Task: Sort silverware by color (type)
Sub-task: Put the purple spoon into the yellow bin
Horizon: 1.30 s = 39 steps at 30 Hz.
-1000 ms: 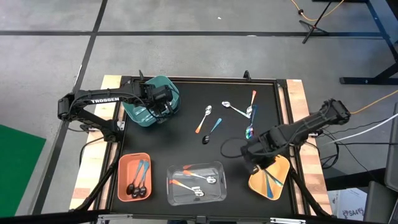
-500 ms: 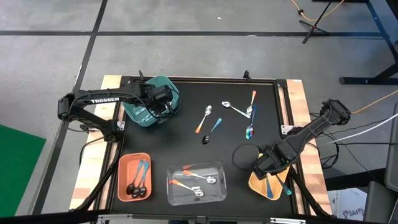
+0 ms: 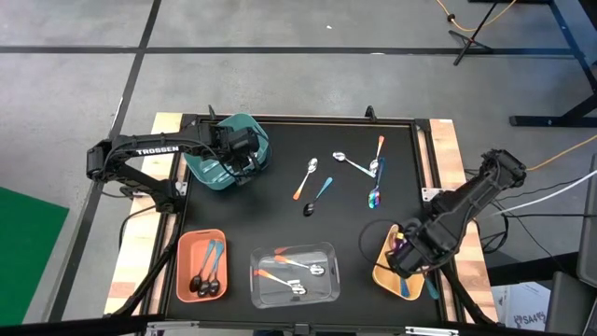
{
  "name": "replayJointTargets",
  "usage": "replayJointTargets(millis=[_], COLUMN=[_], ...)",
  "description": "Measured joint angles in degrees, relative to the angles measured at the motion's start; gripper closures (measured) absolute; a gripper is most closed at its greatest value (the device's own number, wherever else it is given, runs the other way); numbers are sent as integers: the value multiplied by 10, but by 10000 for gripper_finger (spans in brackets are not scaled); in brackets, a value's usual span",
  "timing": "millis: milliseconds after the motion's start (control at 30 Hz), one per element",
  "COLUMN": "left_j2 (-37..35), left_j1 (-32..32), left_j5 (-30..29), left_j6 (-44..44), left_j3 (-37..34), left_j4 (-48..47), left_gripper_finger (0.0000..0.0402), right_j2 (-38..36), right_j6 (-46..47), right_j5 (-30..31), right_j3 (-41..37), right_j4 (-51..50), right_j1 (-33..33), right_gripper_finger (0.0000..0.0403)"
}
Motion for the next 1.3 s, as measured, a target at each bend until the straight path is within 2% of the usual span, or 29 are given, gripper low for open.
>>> replayJointTargets(millis=[233,500,967,1300], left_j2=[0,0,0,0], left_j1=[0,0,0,0], left_j5=[0,0,0,0], left_j6=[0,0,0,0], left_j3=[0,0,0,0], left_j4=[0,0,4,4], left_gripper_finger=[329,329,329,329], right_j2=[1,13,17,17], right_j6=[38,39,54,67], right_j5=[0,5,46,48], right_j3=[0,0,0,-68], right_j4=[0,5,25,127], right_j1=[14,13,13,13], right_gripper_finger=[402,402,402,402])
